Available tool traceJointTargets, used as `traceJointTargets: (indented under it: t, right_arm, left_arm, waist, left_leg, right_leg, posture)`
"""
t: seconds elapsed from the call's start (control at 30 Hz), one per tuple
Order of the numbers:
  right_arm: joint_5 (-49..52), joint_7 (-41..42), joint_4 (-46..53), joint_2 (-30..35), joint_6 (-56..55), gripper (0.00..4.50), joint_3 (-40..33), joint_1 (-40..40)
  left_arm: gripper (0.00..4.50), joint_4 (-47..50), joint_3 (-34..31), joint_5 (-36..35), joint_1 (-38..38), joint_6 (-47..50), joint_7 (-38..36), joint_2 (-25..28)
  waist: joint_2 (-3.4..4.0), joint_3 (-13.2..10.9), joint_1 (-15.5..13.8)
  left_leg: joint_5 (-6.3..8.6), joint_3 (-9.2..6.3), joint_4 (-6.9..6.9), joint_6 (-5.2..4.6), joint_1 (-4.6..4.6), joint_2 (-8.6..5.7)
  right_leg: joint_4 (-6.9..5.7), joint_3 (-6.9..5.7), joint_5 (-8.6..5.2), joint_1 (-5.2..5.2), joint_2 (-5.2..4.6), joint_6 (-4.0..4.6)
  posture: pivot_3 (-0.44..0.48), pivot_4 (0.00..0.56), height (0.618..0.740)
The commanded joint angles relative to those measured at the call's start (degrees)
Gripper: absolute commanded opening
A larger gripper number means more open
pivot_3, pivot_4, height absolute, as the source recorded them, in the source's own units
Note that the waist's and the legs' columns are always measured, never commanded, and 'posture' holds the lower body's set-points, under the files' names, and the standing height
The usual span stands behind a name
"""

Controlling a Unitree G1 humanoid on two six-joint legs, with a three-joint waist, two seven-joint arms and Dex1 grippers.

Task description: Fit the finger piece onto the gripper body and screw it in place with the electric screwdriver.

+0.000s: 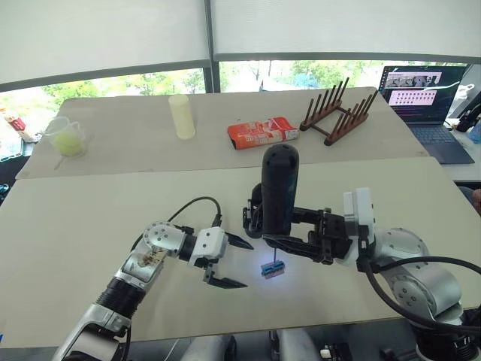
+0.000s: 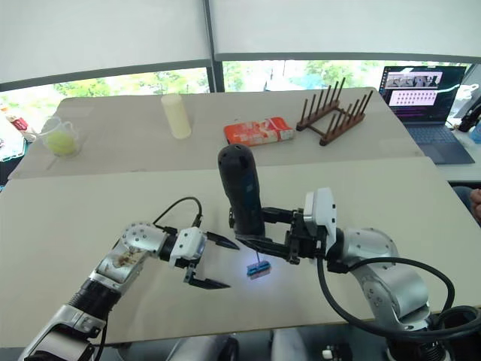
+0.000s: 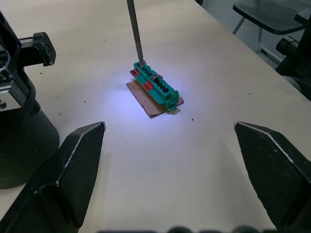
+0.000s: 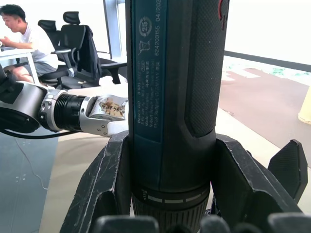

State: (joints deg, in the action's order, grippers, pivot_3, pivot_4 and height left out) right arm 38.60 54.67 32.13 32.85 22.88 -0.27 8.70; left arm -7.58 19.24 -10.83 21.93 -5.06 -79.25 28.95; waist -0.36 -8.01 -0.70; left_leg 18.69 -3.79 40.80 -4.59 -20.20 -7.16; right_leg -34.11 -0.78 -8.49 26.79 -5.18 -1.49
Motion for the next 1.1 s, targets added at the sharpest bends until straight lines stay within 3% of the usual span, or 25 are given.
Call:
traceJointTargets:
  t: [0.03,1.1]
  right_arm:
    - [1.7,-0.1,3.1,-0.2,-1.5,1.89,-1.0,0.2]
    - [2.0,-0.3,3.4,-0.5,-0.8,1.89,0.0,-0.2]
  left_arm:
    - [4.50,0.3,-0.1,0.0,0.7,-1.2,0.3,-0.2]
    - [4.50,-1.0,0.1,0.6,1.0,-2.5,1.1,-0.8]
  waist:
    - [0.00,0.0,0.0]
    - [0.00,0.0,0.0]
  left_leg:
    - [0.00,0.00,0.00,0.00,0.00,0.00]
    - [0.00,0.00,0.00,0.00,0.00,0.00]
  right_leg:
    - [0.00,0.00,0.00,0.00,0.00,0.00]
    - [0.00,0.00,0.00,0.00,0.00,0.00]
  posture:
    - [0.000,0.150,0.740]
    - [0.000,0.150,0.740]
